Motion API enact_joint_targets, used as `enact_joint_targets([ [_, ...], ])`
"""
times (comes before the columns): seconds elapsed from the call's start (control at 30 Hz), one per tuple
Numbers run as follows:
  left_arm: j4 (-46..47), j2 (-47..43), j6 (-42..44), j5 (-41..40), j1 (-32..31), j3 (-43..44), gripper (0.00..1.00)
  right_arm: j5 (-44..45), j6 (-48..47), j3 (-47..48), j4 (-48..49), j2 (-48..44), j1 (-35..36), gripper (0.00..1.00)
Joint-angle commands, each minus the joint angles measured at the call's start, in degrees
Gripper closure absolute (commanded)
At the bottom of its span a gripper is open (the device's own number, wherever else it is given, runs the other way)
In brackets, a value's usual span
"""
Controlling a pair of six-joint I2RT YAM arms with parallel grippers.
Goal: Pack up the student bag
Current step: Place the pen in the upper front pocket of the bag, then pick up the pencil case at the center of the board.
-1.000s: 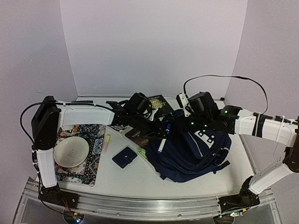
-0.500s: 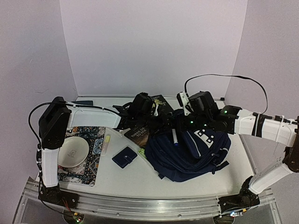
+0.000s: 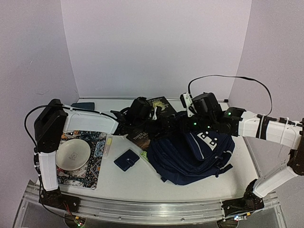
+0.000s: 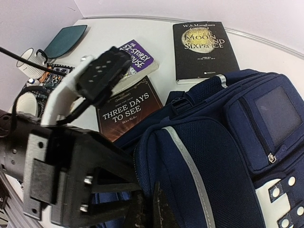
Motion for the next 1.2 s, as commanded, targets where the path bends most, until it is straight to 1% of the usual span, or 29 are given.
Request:
enact_joint_targets([
  [0.0, -1.5, -8.8, 6.6, -5.7, 0.2, -5.9, 0.49, 0.9, -0.3, 1.7, 4.7, -0.9, 0.7, 1.0],
  [0.17, -9.4, -14.9, 12.4, -11.5, 0.2, -11.4, 0.45, 1.7, -0.9, 1.0, 3.9, -1.4, 0.7, 1.0],
  [0.27, -16.6, -17.7, 15.2, -17.6, 0.4, -13.3, 0.44, 2.0, -1.1, 0.4, 3.4, -1.8, 0.7, 1.0],
  [0.33, -19.5, -19.6, 16.1, -20.1, 1.1, -14.9, 0.42, 2.2, -1.0, 0.0, 3.1, -2.3, 0.7, 1.0],
  [0.43, -23.1, -21.8, 16.7, -21.1, 3.3, -17.8, 0.4, 2.5, -0.8, -0.8, 2.9, -2.9, 0.8, 1.0],
  [0.53, -27.9, -22.9, 18.3, -22.5, 7.1, -19.6, 0.38, 2.6, -0.7, -0.9, 2.5, -3.1, 0.7, 1.0],
  [0.7, -36.2, -21.6, 22.1, -25.3, 12.5, -20.0, 0.38, 2.6, -0.5, -1.2, 2.3, -3.3, 0.7, 1.0],
  [0.8, -37.6, -19.6, 24.2, -25.7, 14.4, -19.3, 0.39, 2.6, -0.4, -1.5, 2.2, -3.2, 0.7, 1.0],
  [0.9, -39.1, -17.1, 26.1, -25.9, 15.7, -17.7, 0.41, 2.5, -0.4, -1.4, 2.3, -3.1, 0.7, 1.0],
  [1.17, -43.1, -12.7, 28.0, -29.6, 17.0, -15.7, 0.43, 2.6, -0.3, -1.8, 2.2, -3.5, 0.7, 1.0],
])
